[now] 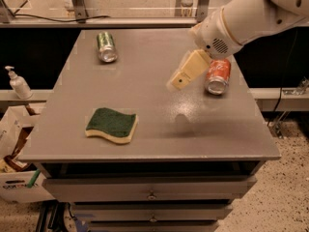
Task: Pick green can
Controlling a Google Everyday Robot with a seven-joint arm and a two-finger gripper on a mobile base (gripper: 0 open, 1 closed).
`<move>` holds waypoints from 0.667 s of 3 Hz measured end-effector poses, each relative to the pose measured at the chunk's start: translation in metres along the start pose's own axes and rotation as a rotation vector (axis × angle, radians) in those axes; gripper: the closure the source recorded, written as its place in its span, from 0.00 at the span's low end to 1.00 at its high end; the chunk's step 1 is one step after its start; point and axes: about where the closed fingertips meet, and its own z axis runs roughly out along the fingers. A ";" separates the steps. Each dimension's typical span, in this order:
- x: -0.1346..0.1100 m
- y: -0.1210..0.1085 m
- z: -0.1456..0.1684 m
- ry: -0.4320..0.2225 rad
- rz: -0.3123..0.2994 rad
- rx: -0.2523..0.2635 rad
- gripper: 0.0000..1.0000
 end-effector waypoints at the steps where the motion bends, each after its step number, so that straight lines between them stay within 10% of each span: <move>1: 0.000 0.000 0.000 0.000 -0.001 -0.001 0.00; 2: -0.016 -0.004 0.015 -0.040 0.012 0.013 0.00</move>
Offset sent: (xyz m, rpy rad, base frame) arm 0.0327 0.0479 0.0016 0.1107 -0.0408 -0.0404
